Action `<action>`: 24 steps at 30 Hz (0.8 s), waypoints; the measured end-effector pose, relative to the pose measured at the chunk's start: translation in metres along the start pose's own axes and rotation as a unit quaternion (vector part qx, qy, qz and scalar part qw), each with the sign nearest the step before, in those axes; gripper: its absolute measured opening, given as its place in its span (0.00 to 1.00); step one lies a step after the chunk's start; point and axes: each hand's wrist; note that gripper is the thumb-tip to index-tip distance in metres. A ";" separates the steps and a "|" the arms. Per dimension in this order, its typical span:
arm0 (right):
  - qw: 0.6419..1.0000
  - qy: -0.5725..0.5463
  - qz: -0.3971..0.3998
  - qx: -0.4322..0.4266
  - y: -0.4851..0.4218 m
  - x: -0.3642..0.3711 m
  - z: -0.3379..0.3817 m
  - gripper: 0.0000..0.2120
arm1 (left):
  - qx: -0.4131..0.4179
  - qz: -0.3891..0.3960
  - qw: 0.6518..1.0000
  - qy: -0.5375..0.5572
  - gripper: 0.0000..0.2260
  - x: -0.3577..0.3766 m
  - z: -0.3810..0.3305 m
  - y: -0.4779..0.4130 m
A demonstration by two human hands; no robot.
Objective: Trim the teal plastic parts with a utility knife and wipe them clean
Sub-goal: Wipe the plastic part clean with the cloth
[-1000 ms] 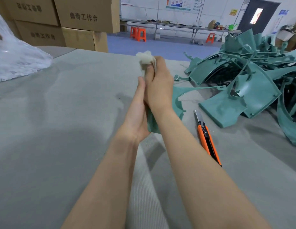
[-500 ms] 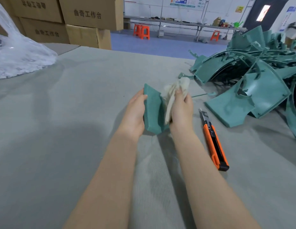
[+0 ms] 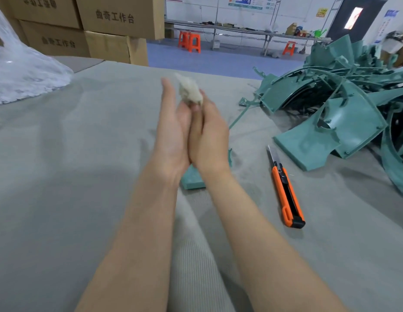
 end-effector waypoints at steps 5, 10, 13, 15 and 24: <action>0.995 0.080 -0.065 0.014 -0.024 -0.018 -0.021 0.10 | -0.060 0.106 0.990 -0.069 0.41 0.004 0.001 0.006; 0.979 0.087 -0.109 0.149 -0.029 -0.054 -0.055 0.11 | -0.059 -0.115 0.968 -0.215 0.17 -0.018 0.002 -0.004; 0.973 0.065 -0.126 0.182 -0.014 -0.062 -0.068 0.11 | -0.104 -0.248 0.938 -0.219 0.07 -0.034 0.012 -0.010; 0.973 0.077 -0.084 0.201 -0.008 -0.062 -0.075 0.12 | -0.143 -0.246 0.943 -0.172 0.08 -0.036 0.023 -0.012; 0.976 0.016 -0.085 0.199 -0.010 -0.061 -0.064 0.12 | -0.150 -0.291 0.936 -0.130 0.07 -0.046 0.027 -0.020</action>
Point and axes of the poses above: each hand's wrist, its own y-axis away from the middle knuckle, its own x-axis out of the palm, z = x × y, and after that the axes turned 10 degrees about -y, right-handed
